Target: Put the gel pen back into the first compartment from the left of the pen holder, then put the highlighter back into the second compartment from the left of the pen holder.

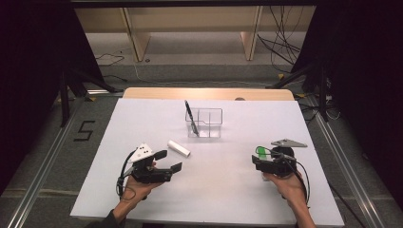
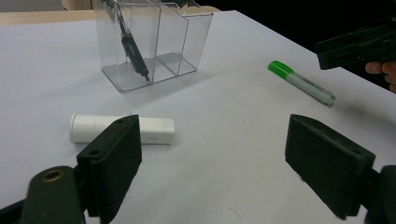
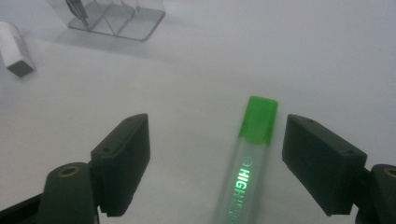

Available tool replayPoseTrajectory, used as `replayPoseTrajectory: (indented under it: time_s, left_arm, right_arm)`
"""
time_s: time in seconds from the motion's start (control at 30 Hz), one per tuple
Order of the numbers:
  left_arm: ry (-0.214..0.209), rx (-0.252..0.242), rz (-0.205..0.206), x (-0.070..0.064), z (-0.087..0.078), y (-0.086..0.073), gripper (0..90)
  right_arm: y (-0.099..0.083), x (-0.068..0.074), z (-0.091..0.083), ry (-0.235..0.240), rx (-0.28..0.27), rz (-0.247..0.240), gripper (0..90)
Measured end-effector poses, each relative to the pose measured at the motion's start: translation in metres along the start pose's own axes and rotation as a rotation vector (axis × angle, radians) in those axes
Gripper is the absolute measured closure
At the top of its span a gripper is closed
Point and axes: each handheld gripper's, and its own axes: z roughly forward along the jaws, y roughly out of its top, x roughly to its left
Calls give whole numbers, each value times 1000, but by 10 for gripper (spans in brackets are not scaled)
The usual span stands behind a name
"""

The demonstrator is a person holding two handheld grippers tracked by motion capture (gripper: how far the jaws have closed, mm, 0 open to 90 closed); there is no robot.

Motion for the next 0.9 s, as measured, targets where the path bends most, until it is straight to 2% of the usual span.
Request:
replayPoseTrajectory:
  time_s: [0.13,0.23,0.37,0.5,0.67,0.77,0.9]
  left_arm:
    - [4,8,25,-1,-2,-2,186]
    - [-2,5,2,0,-4,-6,186]
    - [4,18,3,0,-6,-10,186]
    - [12,10,9,0,-9,-9,186]
    - [32,13,32,-1,-10,-12,186]
    - [30,14,30,-2,-11,-14,186]
    - [31,12,54,-5,-13,-15,186]
  right_arm:
    - [3,-4,8,-3,56,-14,244]
    - [5,-7,14,-1,101,-14,245]
    - [9,-12,21,-3,144,-5,252]
    - [13,-14,26,-13,167,7,265]
    - [17,-15,29,-11,179,-1,295]
    - [21,-15,32,-10,196,1,311]
    - [25,-14,38,-12,226,-15,345]
